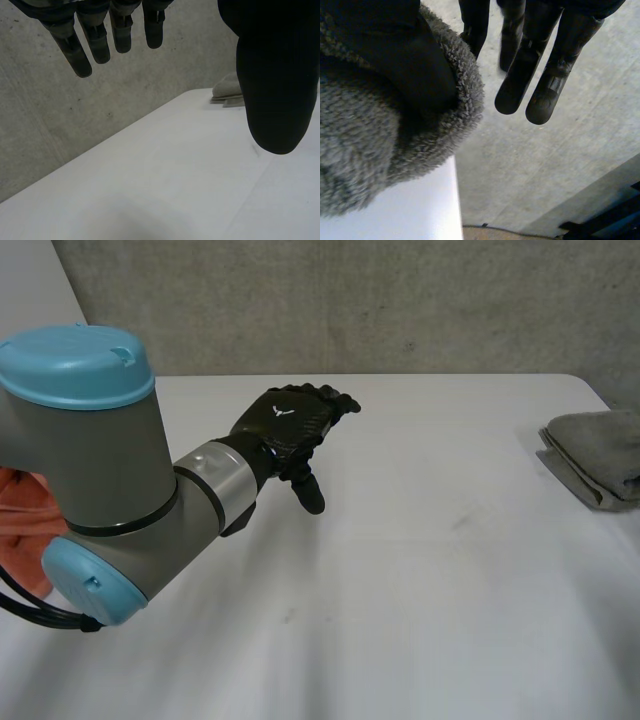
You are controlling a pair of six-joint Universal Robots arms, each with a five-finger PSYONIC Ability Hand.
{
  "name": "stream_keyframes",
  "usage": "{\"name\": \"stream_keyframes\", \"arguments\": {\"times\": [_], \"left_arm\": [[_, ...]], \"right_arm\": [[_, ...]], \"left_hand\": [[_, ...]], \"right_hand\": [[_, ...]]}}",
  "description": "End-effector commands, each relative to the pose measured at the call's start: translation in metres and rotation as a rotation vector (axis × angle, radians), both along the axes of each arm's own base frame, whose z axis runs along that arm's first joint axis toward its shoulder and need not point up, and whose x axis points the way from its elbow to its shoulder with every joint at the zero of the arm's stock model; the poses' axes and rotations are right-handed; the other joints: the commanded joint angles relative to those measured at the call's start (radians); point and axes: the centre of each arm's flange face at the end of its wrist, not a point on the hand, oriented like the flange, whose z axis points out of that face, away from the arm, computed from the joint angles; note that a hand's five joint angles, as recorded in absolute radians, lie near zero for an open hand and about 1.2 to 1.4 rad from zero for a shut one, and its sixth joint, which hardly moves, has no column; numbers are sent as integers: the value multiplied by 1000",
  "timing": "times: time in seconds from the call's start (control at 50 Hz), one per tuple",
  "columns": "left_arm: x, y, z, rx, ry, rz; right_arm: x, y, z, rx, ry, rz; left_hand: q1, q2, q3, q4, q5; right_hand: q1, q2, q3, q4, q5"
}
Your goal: Fold the laundry.
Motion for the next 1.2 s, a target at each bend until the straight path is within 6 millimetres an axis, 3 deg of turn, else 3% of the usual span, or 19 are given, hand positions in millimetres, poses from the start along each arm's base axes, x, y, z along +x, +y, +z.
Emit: {"name": "stream_keyframes", "arguments": {"times": [0.02,0.04,0.22,0.3,0.44,0.52,0.64,0.72,0.74,0.8,0.82,0.86,0.88,0.94,0.96,1.0,1.02,1.1,1.2], "left_arm": [[0,1,0,3,1,-1],[0,1,0,3,1,-1],[1,2,1,3,2,4],[3,2,1,4,1,10],[5,0,0,7,-2,16],[7,1,-1,11,-7,20],[18,-7,5,0,4,56],[27,-15,9,-6,8,85],[31,-18,10,-10,9,99],[39,-27,11,-18,14,129],[46,-34,12,-28,16,153],[52,-41,11,-35,14,177],[56,-45,11,-39,14,192],[73,-64,11,-58,21,255],[85,-77,12,-71,20,298],[97,-89,10,-82,11,337],[109,-100,10,-97,-5,371],[137,-132,-2,-161,-104,444],[167,-172,-22,-252,-277,505]], "right_arm": [[10,13,-5,102,-35,54],[11,17,-4,125,-45,55],[-12,43,20,215,-49,19],[-16,63,22,351,52,78],[-69,80,29,512,402,65],[-95,73,61,474,563,-68],[-98,54,118,253,643,-179],[-26,51,176,-16,564,-112],[9,57,199,-115,501,-52],[53,70,214,-195,395,65],[80,79,211,-200,320,164],[106,90,203,-192,246,274],[137,105,197,-188,173,393],[193,142,189,-177,90,597],[222,166,178,-149,47,705],[243,189,166,-120,29,793],[263,213,151,-83,18,876],[294,269,112,35,-2,1029],[309,323,70,164,26,1143]], "left_hand": [[-3,-6,-11,-8,-38],[-3,-6,-11,-8,-38],[-3,-6,-11,-8,-38],[-3,-6,-11,-8,-38],[-6,-9,-14,-11,-40],[-6,-9,-14,-11,-40],[-6,-9,-14,-11,-40],[-9,-12,-17,-14,-43],[-9,-12,-17,-14,-43],[-10,-13,-18,-15,-44],[-10,-13,-18,-15,-44],[-10,-13,-18,-15,-44],[-10,-13,-18,-15,-44],[-10,-13,-18,-15,-44],[-10,-13,-18,-15,-44],[-10,-13,-18,-15,-44],[-10,-13,-18,-15,-44],[-10,-13,-18,-15,-44],[-10,-13,-18,-15,-44]], "right_hand": [[-588,-55,-810,-819,-797],[-782,-249,-1004,-1013,-991],[-782,-249,-1004,-1013,-991],[-782,-249,-1004,-1013,-991],[-782,-249,-1004,-1013,-991],[-782,-249,-1004,-1013,-991],[-782,-249,-1004,-1013,-991],[-782,-249,-1004,-1013,-991],[-782,-249,-1004,-1013,-991],[-782,-249,-1004,-1013,-991],[-782,-249,-1004,-1013,-991],[-782,-249,-1004,-1013,-991],[-782,-249,-1004,-1013,-991],[-782,-249,-1004,-1013,-991],[-782,-249,-1004,-1013,-991],[-782,-249,-1004,-1013,-991],[-782,-249,-1004,-1013,-991],[-782,-249,-1004,-1013,-991],[-782,-249,-1004,-1013,-991]]}}
